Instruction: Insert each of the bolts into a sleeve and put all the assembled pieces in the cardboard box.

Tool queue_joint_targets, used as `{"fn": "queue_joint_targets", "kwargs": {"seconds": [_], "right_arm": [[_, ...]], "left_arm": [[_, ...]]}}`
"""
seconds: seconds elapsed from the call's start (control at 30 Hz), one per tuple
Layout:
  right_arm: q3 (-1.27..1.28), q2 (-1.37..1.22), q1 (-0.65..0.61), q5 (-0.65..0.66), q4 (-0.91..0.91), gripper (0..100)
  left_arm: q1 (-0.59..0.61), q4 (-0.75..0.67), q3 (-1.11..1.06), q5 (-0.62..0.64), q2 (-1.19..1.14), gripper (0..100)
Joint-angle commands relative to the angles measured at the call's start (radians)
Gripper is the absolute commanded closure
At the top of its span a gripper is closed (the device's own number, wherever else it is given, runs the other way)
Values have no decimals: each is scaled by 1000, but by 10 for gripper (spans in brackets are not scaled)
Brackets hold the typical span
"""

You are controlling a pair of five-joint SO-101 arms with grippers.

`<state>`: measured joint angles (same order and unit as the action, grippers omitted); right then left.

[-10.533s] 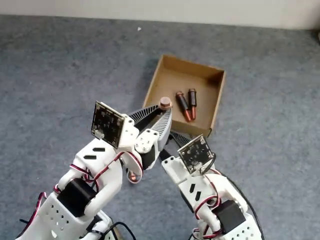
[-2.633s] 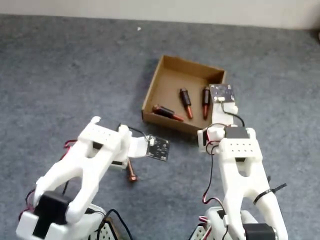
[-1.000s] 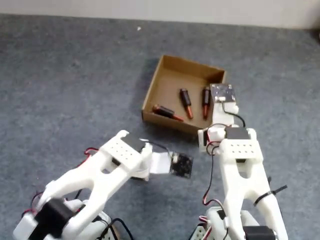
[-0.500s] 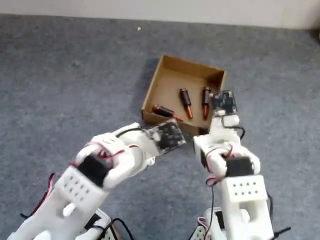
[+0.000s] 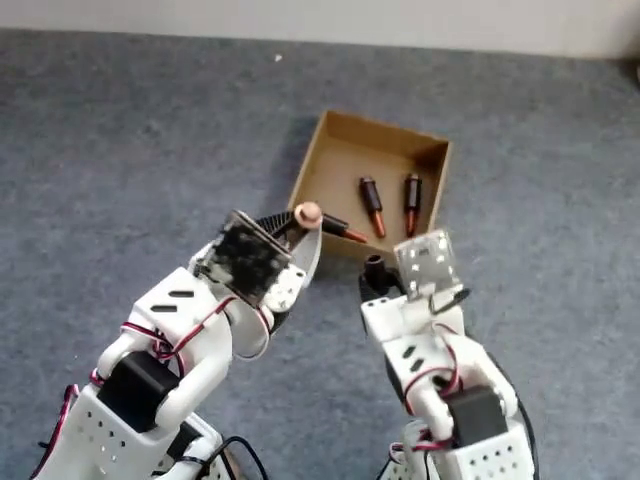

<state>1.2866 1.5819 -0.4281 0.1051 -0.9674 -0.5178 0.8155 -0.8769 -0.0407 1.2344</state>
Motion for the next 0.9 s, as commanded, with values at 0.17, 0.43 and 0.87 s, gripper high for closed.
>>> {"fn": "queue_joint_targets", "kwargs": {"seconds": [0.17, 0.43, 0.87], "right_arm": [[186, 257, -24, 92, 111, 994], [199, 257, -99, 92, 128, 994], [197, 257, -147, 100, 205, 994]], "left_arm": [[-1, -239, 36, 241, 16, 994], [-10, -374, -74, 333, 15, 993], [-96, -428, -234, 342, 18, 993]]}}
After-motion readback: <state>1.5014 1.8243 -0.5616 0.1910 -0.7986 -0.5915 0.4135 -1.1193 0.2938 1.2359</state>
